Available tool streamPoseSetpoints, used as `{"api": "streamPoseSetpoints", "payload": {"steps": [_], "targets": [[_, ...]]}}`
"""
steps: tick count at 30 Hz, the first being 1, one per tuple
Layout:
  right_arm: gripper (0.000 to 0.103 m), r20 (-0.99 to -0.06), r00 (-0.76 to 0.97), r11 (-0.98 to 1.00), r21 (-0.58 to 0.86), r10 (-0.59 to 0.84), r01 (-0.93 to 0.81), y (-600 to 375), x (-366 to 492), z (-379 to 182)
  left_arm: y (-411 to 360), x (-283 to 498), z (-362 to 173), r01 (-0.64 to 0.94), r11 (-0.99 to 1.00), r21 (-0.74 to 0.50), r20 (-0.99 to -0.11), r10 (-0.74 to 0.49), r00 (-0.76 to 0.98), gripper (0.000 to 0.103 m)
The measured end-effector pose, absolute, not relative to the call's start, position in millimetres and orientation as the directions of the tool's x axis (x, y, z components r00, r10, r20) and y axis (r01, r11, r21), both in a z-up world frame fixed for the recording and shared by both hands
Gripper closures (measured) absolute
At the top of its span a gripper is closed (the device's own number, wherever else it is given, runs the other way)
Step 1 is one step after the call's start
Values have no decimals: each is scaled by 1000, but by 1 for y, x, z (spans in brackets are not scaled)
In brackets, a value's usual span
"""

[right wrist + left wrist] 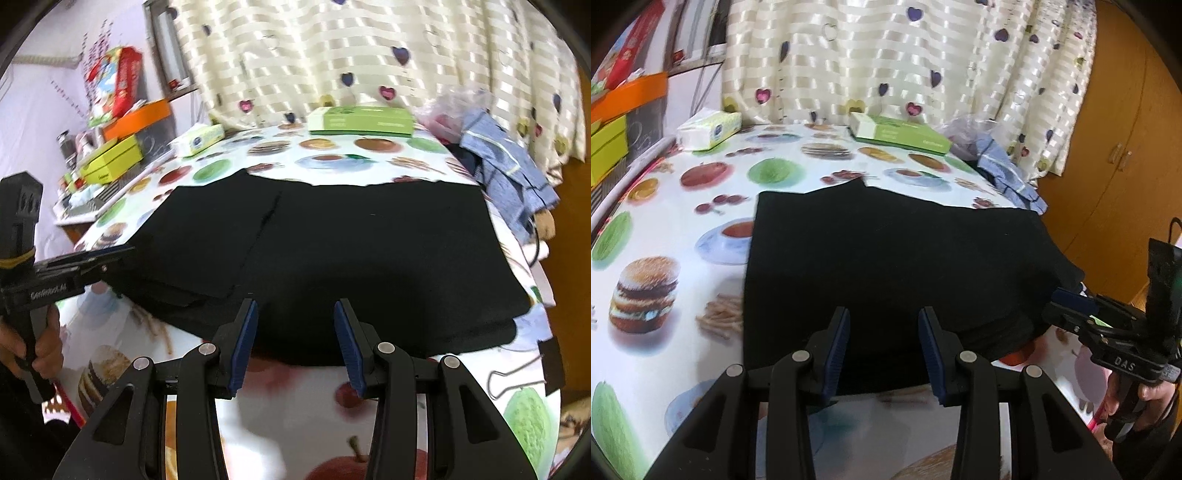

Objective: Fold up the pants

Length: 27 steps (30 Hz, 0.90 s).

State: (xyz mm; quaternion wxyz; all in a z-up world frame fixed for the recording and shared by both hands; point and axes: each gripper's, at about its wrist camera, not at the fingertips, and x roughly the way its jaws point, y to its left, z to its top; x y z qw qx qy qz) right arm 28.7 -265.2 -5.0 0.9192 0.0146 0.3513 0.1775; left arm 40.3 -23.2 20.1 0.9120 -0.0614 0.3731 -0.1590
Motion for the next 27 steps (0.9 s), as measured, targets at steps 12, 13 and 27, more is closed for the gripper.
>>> {"api": "streamPoseSetpoints", "payload": {"steps": [12, 13, 27], "targets": [[55, -642, 703, 950, 150, 305, -275, -280, 31, 0, -55, 42, 15, 287, 943, -169, -681, -322, 658, 62], [55, -645, 701, 950, 146, 304, -277, -278, 32, -1, -56, 41, 15, 284, 945, -163, -680, -316, 662, 62], [55, -686, 677, 958, 116, 268, -262, -274, 39, -13, -67, 38, 4, 299, 948, -113, -700, -289, 653, 61]]}}
